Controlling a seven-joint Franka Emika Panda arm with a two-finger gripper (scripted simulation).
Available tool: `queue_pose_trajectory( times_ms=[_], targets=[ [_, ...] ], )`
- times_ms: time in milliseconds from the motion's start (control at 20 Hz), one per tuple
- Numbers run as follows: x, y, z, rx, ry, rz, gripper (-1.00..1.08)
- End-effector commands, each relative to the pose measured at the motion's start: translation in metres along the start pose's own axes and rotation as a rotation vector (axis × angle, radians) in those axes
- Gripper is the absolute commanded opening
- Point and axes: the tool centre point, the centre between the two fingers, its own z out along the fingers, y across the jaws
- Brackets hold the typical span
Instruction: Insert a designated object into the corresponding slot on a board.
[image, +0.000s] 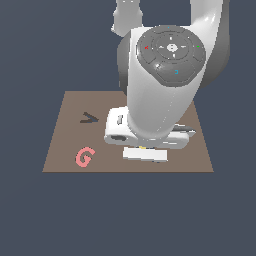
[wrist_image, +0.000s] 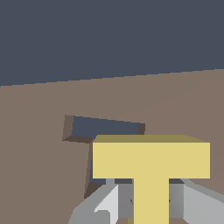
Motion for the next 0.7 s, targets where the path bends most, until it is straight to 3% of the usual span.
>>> queue_pose_trajectory(
  times_ms=[0, 650],
  targets=[
    [0.002, -0.010, -0.001, 0.000, 0.000, 0.037, -1.00],
    [0.009, -0.029, -0.002, 0.000, 0.000, 0.103, -1.00]
  ],
)
